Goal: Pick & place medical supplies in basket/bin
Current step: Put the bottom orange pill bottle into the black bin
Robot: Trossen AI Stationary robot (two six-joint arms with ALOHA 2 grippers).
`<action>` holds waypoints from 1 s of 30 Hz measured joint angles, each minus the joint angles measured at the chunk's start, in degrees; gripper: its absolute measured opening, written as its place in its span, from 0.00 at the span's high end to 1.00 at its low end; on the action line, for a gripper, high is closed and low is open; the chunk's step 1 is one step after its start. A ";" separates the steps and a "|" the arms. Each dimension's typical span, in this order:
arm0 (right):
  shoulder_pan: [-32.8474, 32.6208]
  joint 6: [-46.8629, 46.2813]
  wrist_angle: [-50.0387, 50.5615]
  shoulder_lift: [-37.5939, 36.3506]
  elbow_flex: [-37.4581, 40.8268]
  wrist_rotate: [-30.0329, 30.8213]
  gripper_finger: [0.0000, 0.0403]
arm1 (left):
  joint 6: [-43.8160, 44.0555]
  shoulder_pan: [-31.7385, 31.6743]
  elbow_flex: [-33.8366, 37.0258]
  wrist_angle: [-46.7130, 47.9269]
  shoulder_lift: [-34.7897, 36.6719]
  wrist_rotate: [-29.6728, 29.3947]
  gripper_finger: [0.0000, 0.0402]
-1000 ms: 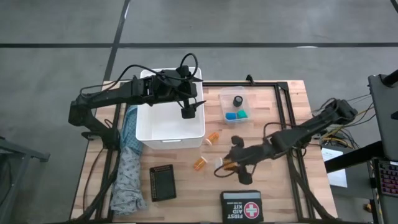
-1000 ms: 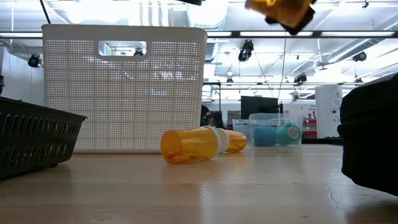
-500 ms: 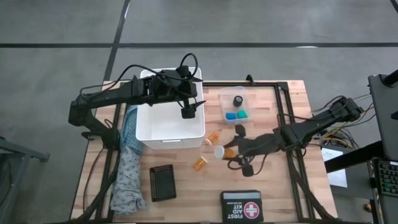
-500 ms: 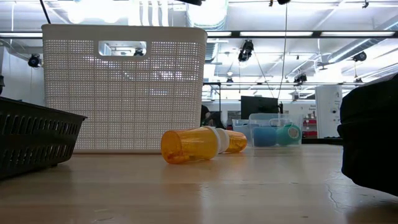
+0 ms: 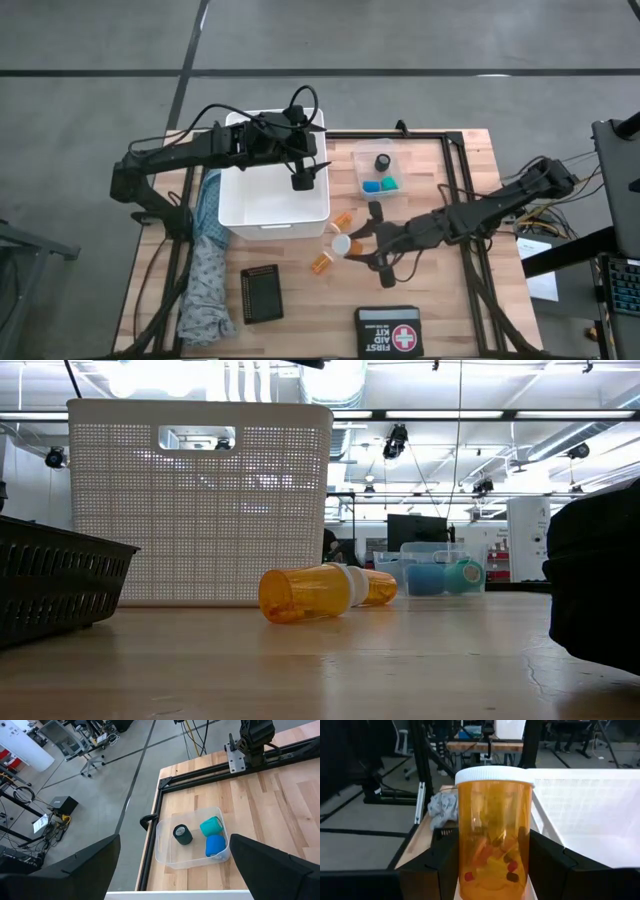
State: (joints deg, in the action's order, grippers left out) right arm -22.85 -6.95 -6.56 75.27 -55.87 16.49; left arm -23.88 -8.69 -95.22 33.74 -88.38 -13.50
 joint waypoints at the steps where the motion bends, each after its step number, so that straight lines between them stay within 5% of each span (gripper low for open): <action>1: 0.00 -0.06 -1.15 0.99 0.06 0.00 0.54 | -0.02 -0.01 -0.02 0.00 0.02 0.00 0.05; 15: 0.04 -0.12 -27.92 19.82 -0.24 1.66 0.54 | -0.13 0.00 -0.01 0.46 0.02 -0.01 0.05; 30: -0.04 -2.83 -32.90 39.92 -13.67 1.66 0.54 | -0.11 -0.02 -0.01 0.46 0.02 0.00 0.05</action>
State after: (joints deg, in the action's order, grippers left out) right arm -22.89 -9.78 -39.47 115.20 -69.54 18.15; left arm -23.99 -8.71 -95.23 34.20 -88.36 -13.50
